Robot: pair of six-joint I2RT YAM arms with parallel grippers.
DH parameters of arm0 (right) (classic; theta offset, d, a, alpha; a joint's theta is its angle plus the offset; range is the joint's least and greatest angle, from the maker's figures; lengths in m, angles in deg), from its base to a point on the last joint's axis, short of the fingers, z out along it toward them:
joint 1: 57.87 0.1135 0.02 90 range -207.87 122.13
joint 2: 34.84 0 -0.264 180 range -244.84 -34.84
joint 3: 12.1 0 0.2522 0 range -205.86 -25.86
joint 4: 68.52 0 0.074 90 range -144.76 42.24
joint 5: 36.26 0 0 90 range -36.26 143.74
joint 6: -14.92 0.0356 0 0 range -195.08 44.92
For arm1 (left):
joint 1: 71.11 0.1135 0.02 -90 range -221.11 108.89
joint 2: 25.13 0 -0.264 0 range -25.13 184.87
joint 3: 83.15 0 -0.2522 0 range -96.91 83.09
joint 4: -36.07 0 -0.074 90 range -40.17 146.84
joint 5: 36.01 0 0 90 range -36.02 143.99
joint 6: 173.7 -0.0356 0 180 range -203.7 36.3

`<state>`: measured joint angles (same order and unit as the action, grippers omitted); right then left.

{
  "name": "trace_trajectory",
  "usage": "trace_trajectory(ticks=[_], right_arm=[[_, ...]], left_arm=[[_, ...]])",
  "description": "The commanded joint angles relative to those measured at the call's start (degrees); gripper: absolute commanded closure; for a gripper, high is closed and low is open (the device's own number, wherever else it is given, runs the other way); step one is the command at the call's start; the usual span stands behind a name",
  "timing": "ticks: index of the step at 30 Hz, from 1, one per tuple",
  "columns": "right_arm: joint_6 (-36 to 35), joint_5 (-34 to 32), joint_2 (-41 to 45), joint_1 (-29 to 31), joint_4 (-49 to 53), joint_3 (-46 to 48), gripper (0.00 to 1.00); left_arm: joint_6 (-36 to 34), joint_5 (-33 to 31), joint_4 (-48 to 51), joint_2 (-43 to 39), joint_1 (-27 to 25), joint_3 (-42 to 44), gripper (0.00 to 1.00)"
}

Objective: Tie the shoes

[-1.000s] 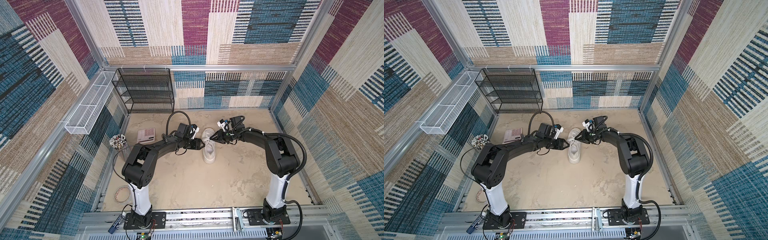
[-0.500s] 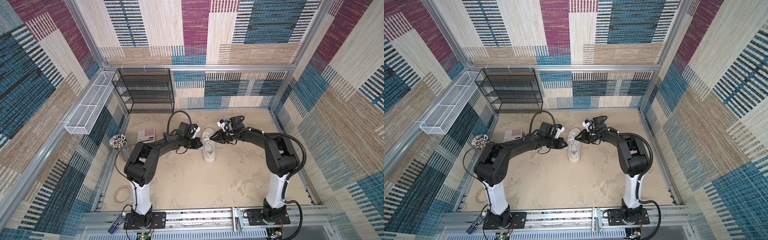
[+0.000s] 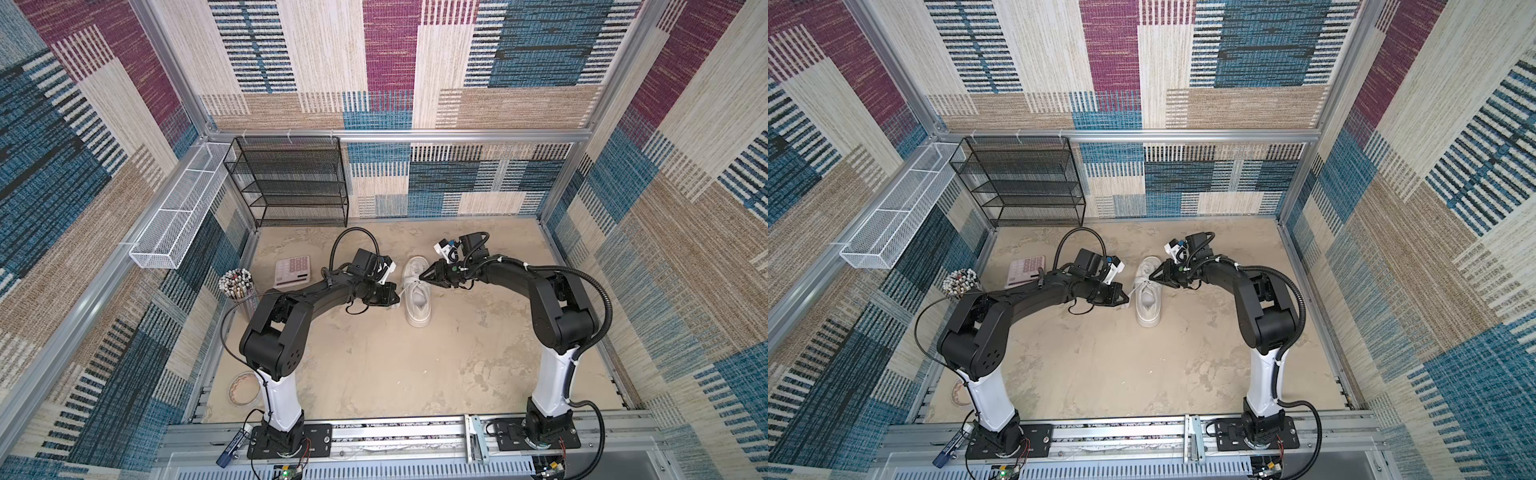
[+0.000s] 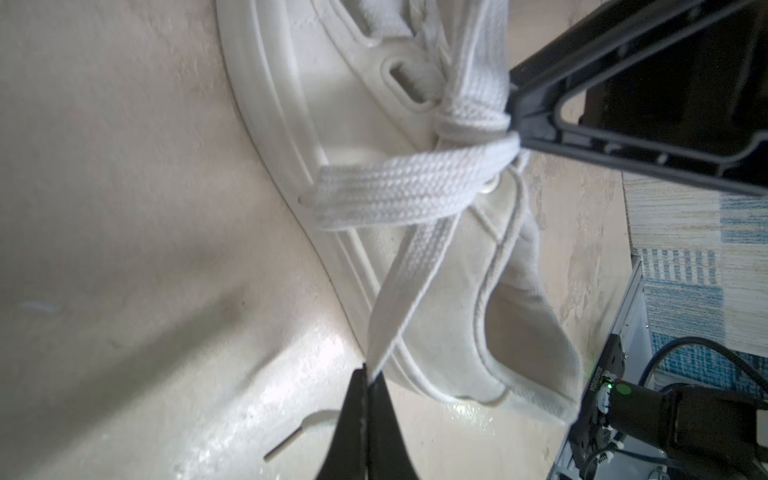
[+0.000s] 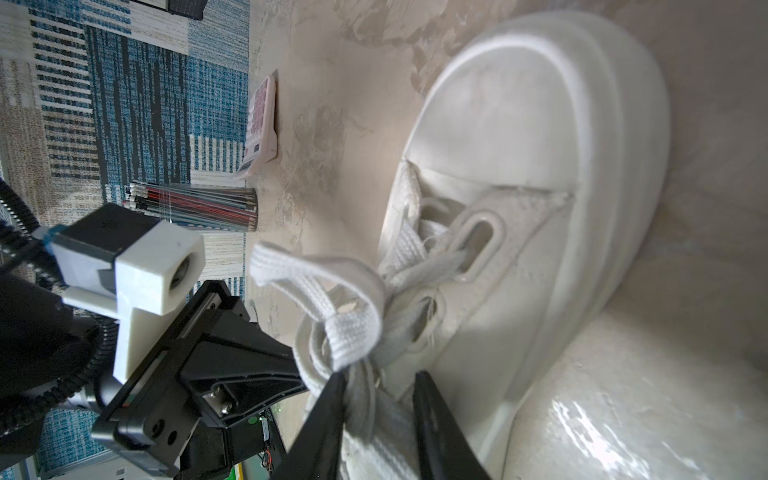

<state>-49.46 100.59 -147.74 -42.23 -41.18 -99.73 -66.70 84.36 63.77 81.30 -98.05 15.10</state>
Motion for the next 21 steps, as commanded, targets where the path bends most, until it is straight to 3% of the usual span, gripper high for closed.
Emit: trace_trajectory(ticks=[1,18,20,21], right_arm=[[0.0,0.83,0.32,0.04,-0.92,0.18,0.68],[-0.02,1.05,0.8,0.09,-0.74,0.03,0.67],[0.77,1.62,1.61,0.01,-1.95,0.55,0.65],[1.19,1.75,1.81,-0.02,-2.29,0.57,0.63]], left_arm=[[-3.71,0.12,2.75,-1.1,0.13,0.57,1.0],[-3.94,-1.01,4.83,-5.61,0.24,4.73,1.0],[-3.81,-1.09,4.39,-6.49,0.31,5.16,0.63],[-3.89,-1.42,4.34,-6.84,0.35,4.99,0.6]])
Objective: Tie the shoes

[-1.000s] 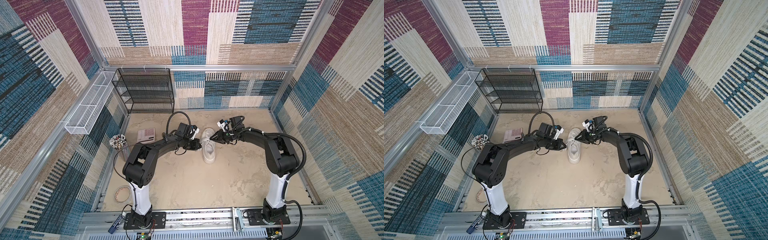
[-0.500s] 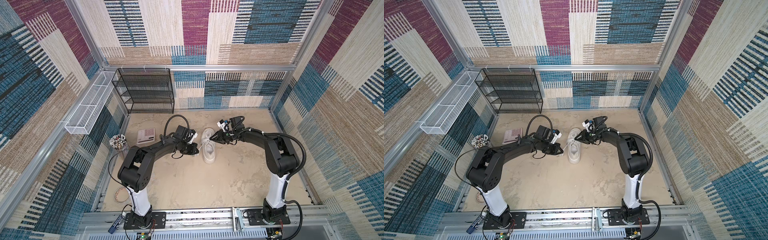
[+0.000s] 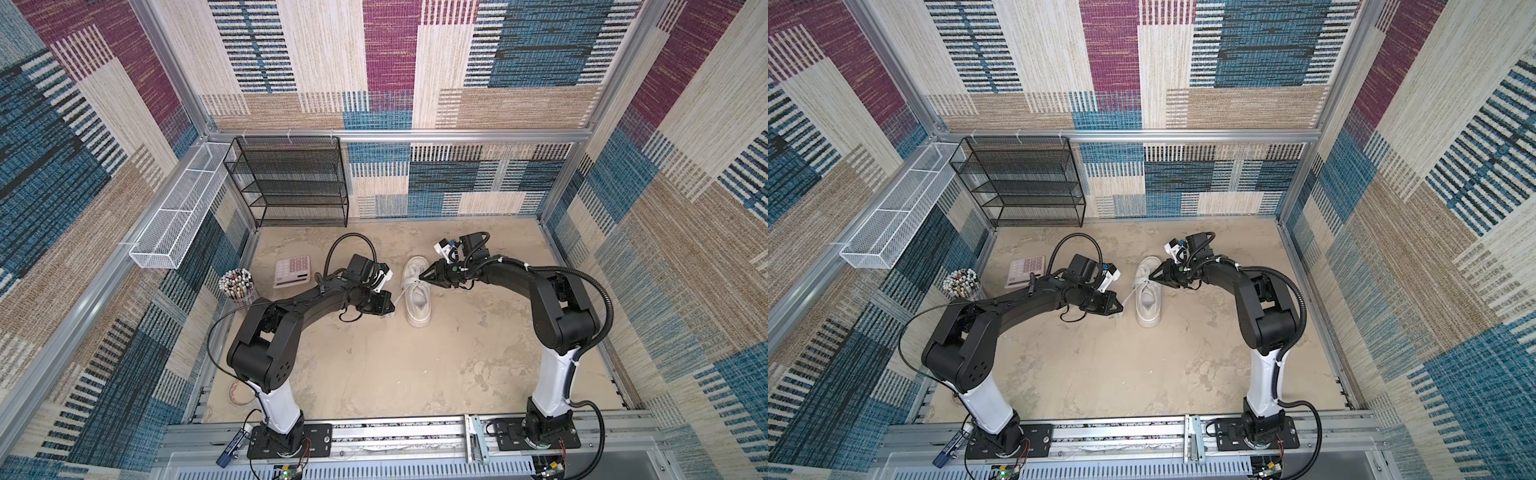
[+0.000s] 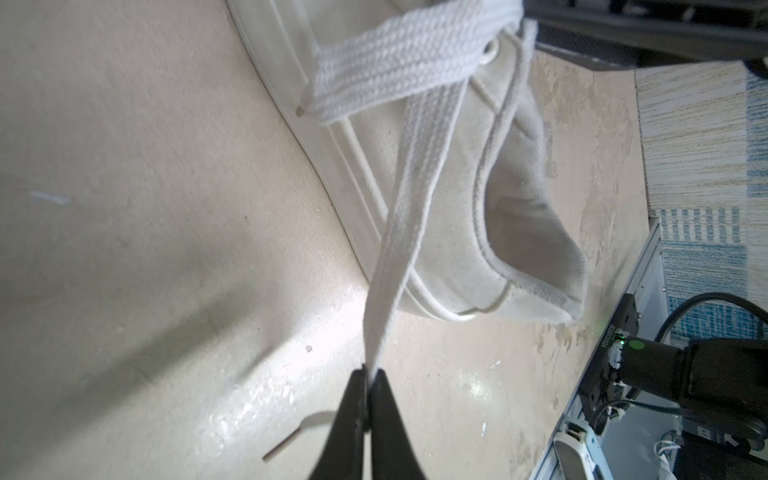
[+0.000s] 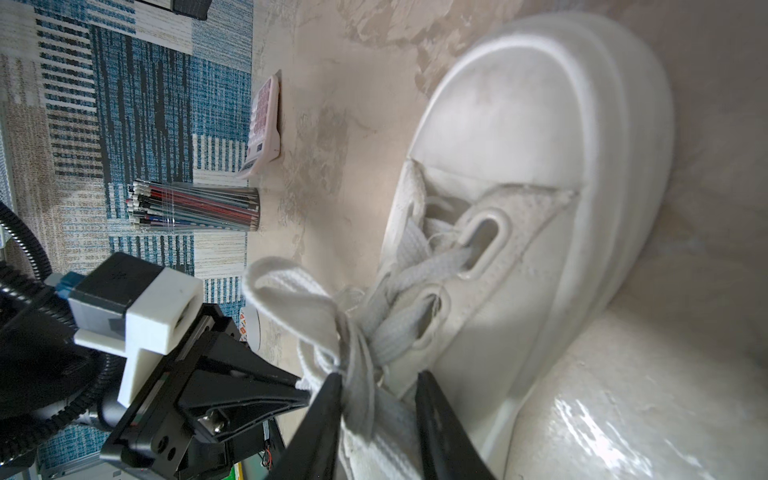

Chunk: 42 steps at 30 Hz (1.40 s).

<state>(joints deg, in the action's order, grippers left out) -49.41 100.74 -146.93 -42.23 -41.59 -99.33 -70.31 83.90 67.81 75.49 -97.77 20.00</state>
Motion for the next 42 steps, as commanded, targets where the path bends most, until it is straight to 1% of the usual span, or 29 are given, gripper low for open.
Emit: trace_trajectory(ticks=[1,5,7,10,14,18,20,22,24,29,31,34,38,41,42], right_arm=[[1.31,1.63,1.08,-0.01,-1.9,-0.01,0.62],[2.41,1.42,1.86,-0.25,-2.45,-0.25,0.59],[2.28,0.86,2.29,-0.35,-1.79,-0.61,0.58],[2.12,-0.65,3.01,-0.77,-0.67,-0.82,0.58],[2.72,-1.02,4.31,-1.96,-1.25,0.28,0.58],[2.08,-1.4,5.04,-2.67,-0.43,1.07,0.58],[1.86,-0.76,4.87,-2.89,-0.52,1.98,0.58],[1.49,0.31,4.62,-2.92,-0.86,2.89,0.58],[1.44,0.94,4.35,-2.91,-1.43,3.68,0.59],[1.76,2.1,4.09,-2.91,-2.8,5.07,0.6],[1.82,2.51,3.65,-2.9,-3.31,5.48,0.6],[2.34,3.38,3.29,-2.9,-4.83,6.13,0.62],[2.39,4.13,2.67,-2.89,-5.17,5.63,0.62],[2.37,4.65,1.73,-2.91,-5.44,5.1,0.64],[2.47,4.95,1.53,-2.92,-5.81,5.01,0.65]], left_arm=[[-0.21,-0.99,0.34,-1.43,0.26,-0.22,0.57],[0.19,0.11,1.87,-2.92,1.59,-2.07,0.46],[-0.36,-0.42,3.1,-4.05,2.11,-2.3,0.44],[0.25,-1.61,2.45,-4.3,2.98,-4.04,0.41],[0.9,0.56,4.21,1.34,3.26,-13.42,0.39],[2.15,2.78,3.74,8.57,3.11,-22.52,0.34],[2.43,2.78,3.87,11.63,3.04,-26.24,0.33],[2.9,5.01,3.9,14.25,2.91,-29.28,0.32],[3.15,5.45,3.76,16.13,2.55,-31.35,0.32],[3.75,6.47,3.73,19.32,1.39,-34.74,0.32],[4.01,6.59,3.71,20.4,0.92,-35.73,0.34],[3.94,6.82,4.86,22.11,0.73,-37.5,0.4],[3.62,5.44,6.1,22.77,0.55,-37.99,0.45],[3.56,5.48,6.36,23.13,0.55,-38.08,0.52],[3.57,5.52,6.33,23.14,0.55,-38.03,0.55]])
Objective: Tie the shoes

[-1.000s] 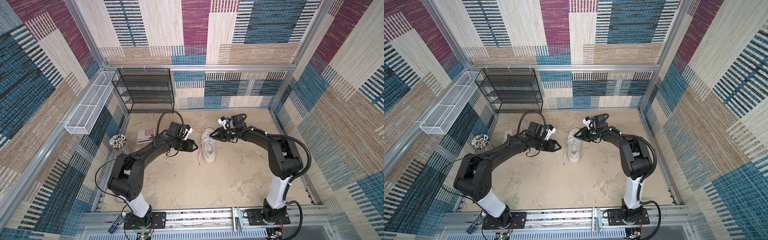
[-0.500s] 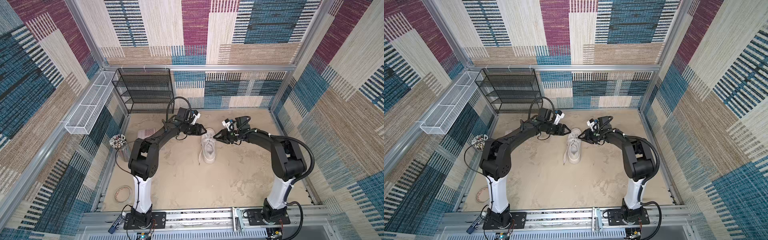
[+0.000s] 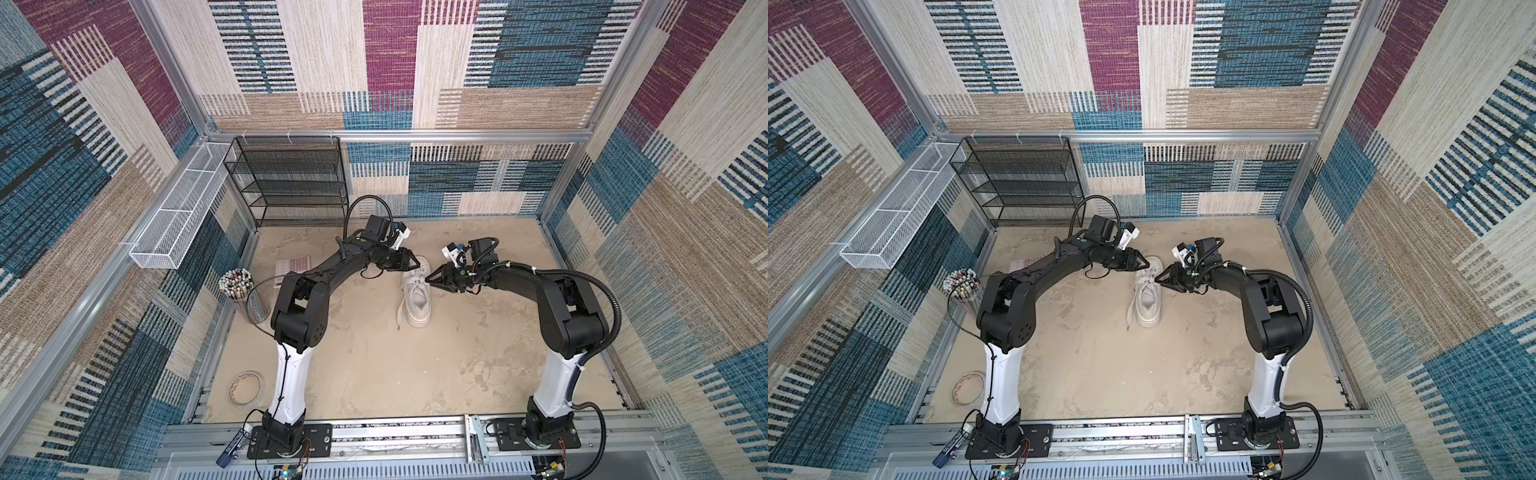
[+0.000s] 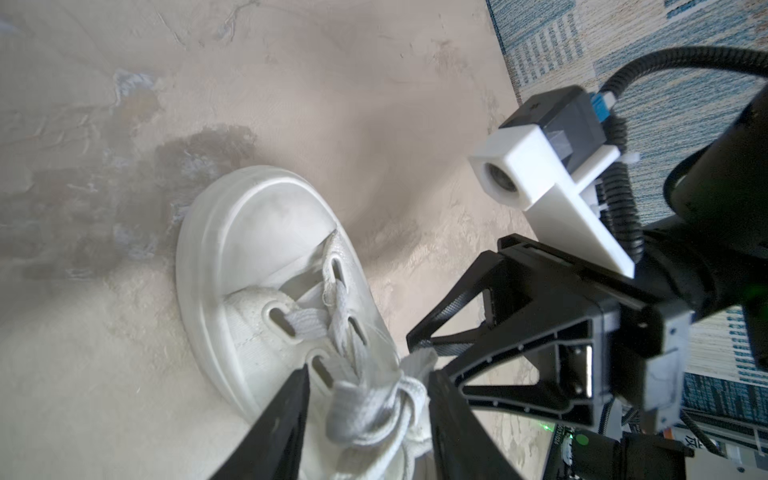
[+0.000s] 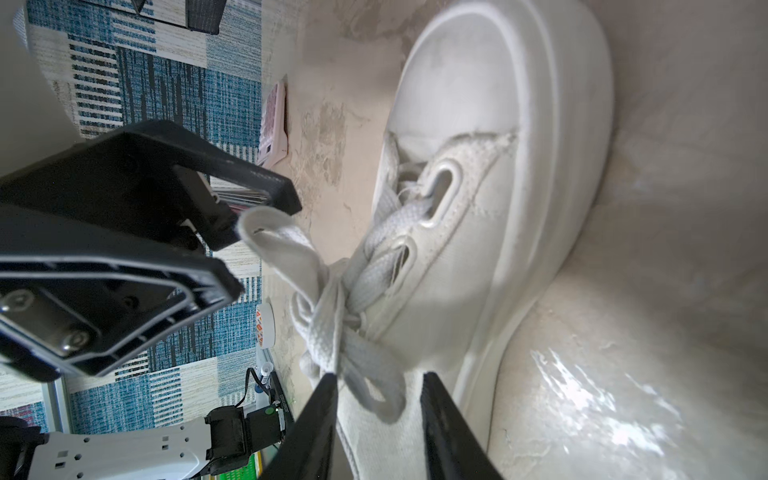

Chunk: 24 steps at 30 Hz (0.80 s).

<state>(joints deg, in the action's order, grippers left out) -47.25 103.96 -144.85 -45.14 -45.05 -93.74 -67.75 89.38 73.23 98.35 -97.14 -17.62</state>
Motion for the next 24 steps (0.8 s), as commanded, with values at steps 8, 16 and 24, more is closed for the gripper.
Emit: trace_trajectory(ticks=[8,16,24], right_arm=[[0.73,1.94,0.79,0.05,-2.71,0.65,0.98],[-1.01,-0.8,3.31,-0.02,0.27,2.24,1.0],[-1.53,-2.28,5.05,0.01,1.31,4.22,1.0]], left_arm=[[0.84,-0.24,1.27,0.57,0.0,-0.65,1.0],[1.39,-4.09,-0.25,-1.08,0.62,0.66,1.0],[4.16,-5.81,-4.13,-3.59,1.94,3.97,1.0]])
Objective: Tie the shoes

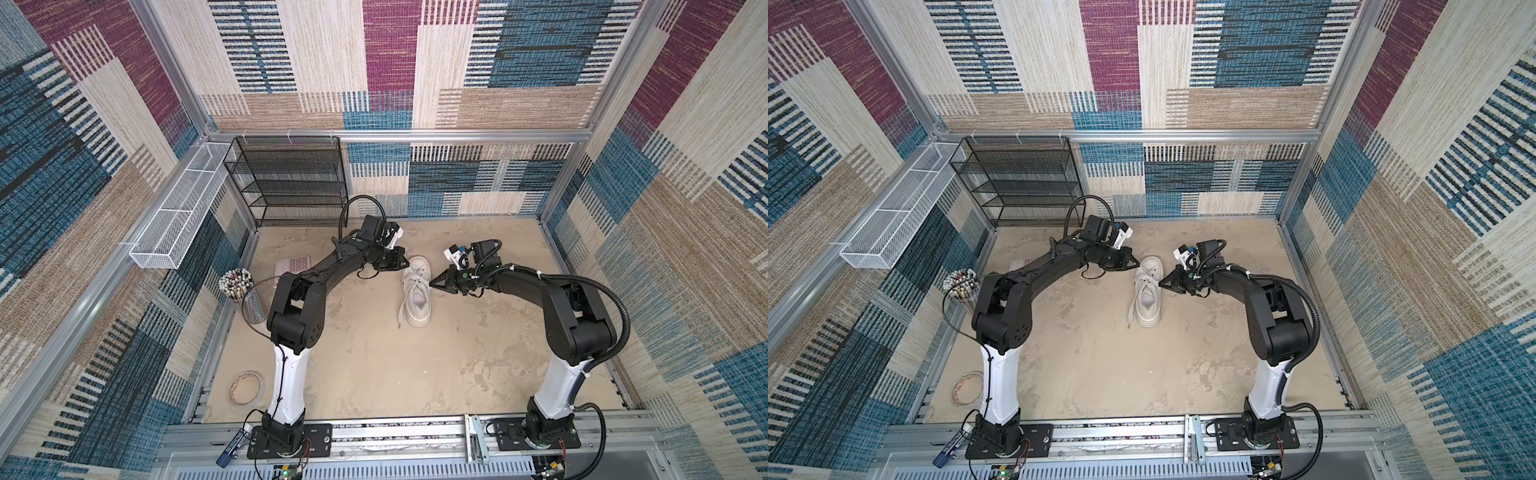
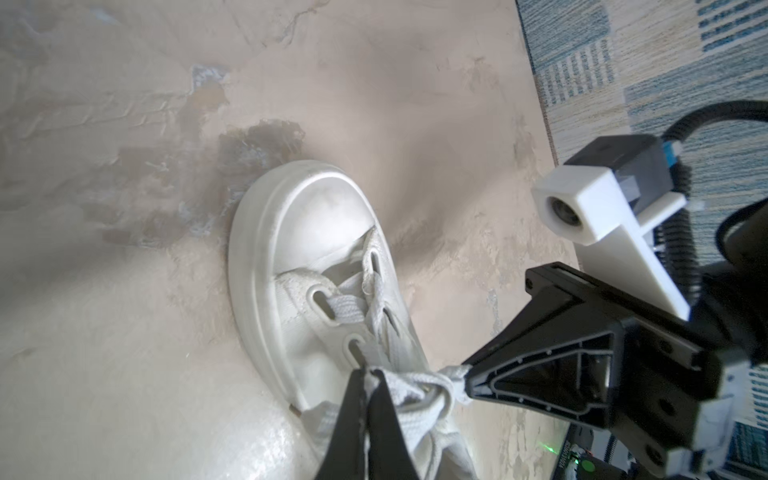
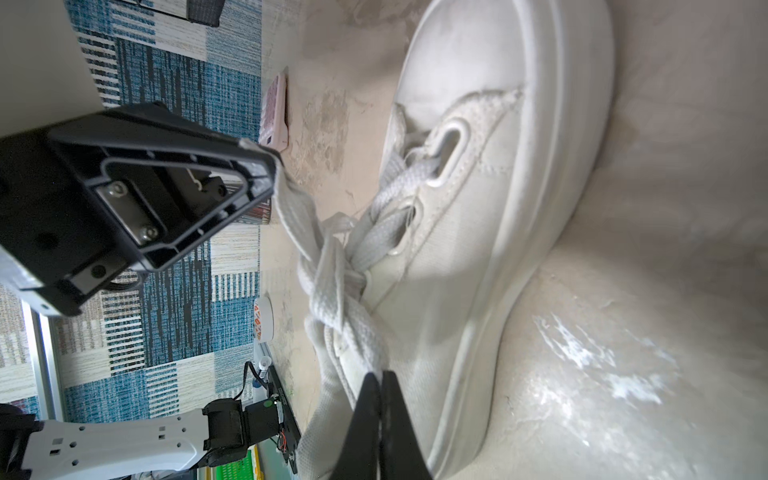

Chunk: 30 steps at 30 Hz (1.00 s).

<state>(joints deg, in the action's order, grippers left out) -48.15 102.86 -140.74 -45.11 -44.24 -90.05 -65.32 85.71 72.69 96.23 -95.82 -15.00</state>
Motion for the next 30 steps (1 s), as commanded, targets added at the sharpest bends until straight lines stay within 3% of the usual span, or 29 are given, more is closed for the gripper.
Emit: trace_trajectory(ticks=[1,11,13,14,15,16,17,19,24,30], right_arm=[[-0.74,-1.39,1.22,-0.11,0.7,0.9,1.0],[-1.01,-1.91,2.56,-0.7,0.41,3.16,1.0],[-1.44,-2.38,2.46,-0.75,1.42,2.14,0.77],[-1.62,-2.79,2.62,-0.95,1.67,1.81,0.74],[-1.6,-2.73,2.89,-1.22,1.81,1.59,0.7],[-1.76,-2.99,3.11,-1.64,2.37,1.2,0.62],[-2.17,-3.35,3.52,-1.98,3.13,0.87,0.57],[-3.22,-4.36,4.36,-2.76,4.71,0.48,0.54],[-7.6,-9.96,4.26,-3.02,11.91,-5.0,0.54],[-10.32,-11.81,-0.47,1.36,14.88,-15.08,0.55]], left_arm=[[2.36,-2.4,-4.83,-1.99,0.79,2.34,1.0],[4.22,-0.17,-7.39,-2.67,1.42,4.55,1.0],[4.15,0.52,-6.88,-2.36,1.41,4.21,1.0],[4.13,0.36,-6.85,-2.58,1.4,4.49,1.0],[4.04,0.48,-7.15,-2.82,1.42,4.8,0.96],[4.12,0.61,-7.42,-3.3,1.42,5.42,0.69],[4.09,0.7,-7.22,-4.04,1.53,6.09,0.53],[4.22,0.6,-8.29,-6.23,1.81,9.22,0.38],[4.44,0.95,-10.58,-12.83,2.7,19.39,0.41],[3.65,7.07,-11.14,-14.66,2.43,27.56,0.47]])
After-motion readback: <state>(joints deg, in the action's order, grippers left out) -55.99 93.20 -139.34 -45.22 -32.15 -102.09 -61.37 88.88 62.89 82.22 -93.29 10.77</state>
